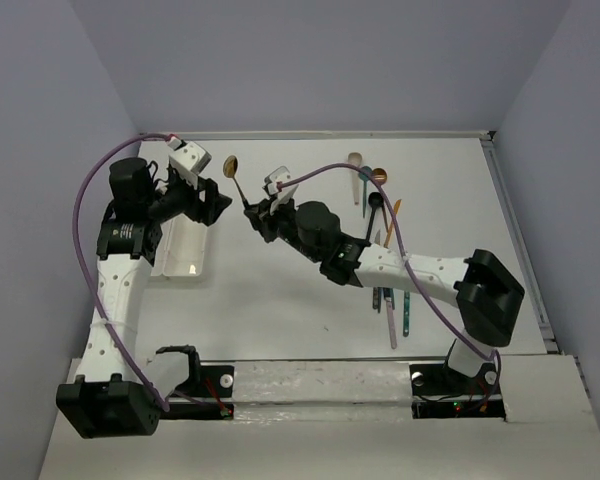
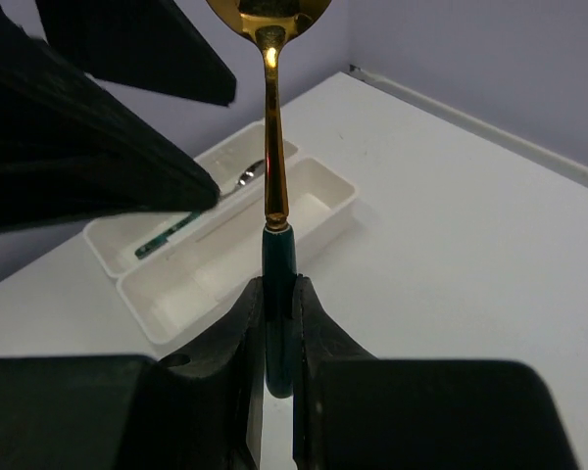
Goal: Sort the eating utensils into containers
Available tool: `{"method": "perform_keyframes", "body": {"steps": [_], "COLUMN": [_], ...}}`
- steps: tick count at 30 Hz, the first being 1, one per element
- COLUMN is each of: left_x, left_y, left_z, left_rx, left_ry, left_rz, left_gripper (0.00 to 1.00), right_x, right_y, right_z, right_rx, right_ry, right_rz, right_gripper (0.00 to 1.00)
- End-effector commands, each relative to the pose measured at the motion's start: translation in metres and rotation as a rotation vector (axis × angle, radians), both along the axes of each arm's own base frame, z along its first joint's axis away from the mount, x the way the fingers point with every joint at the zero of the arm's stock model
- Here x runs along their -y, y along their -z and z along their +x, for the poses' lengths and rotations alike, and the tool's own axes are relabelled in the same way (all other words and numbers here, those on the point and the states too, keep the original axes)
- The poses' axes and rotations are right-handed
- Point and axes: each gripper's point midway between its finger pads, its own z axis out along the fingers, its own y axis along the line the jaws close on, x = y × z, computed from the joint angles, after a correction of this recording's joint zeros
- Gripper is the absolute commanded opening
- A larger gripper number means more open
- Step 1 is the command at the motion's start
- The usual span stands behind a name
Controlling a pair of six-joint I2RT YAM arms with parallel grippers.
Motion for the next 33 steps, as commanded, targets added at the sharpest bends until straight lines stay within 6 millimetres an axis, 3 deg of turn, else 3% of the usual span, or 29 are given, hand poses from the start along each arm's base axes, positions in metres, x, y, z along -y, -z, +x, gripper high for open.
{"method": "perform_keyframes", "body": {"steps": [1,6,12,16,18,21,27,33], "left_x": [0.017,0.02,0.032,0.032,0.028,0.023,0.01,0.005], "left_y": [0.001,-0.002,-0.011,-0.022,-0.031,-0.041,-0.047,-0.027], "left_z": [-0.005,-0.003,-0.006,-0.016,-0.02,-0.02,0.002,0.023], "left_rx": [-0.001,0.038,0.039,0.101,0.157,0.19,0.165,0.094], "left_ry": [0.085,0.084,0.143,0.173,0.152,0.112,-0.028,-0.083], "left_rz": [-0.081,-0.112,-0.167,-0.138,-0.102,-0.094,-0.166,-0.175], "left_gripper": [0.73,0.74,0.72,0.65,0.65,0.66,0.64,0.62], "right_x": [-0.019,-0.032,-0.039,-0.033,-0.03,-0.031,-0.04,-0.043], "right_y": [-0.099,-0.082,-0.08,-0.072,-0.064,-0.068,-0.066,-0.069], "right_z": [0.002,0.005,0.006,0.013,0.017,0.015,0.01,0.004], "right_rx": [0.118,0.089,0.076,0.073,0.07,0.076,0.061,0.064], "right_ry": [-0.053,-0.075,-0.088,-0.04,-0.012,-0.025,-0.072,-0.09], "right_rz": [0.253,0.224,0.226,0.192,0.16,0.158,0.161,0.175], "right_gripper": [0.0,0.0,0.0,0.0,0.0,0.0,0.0,0.0]}}
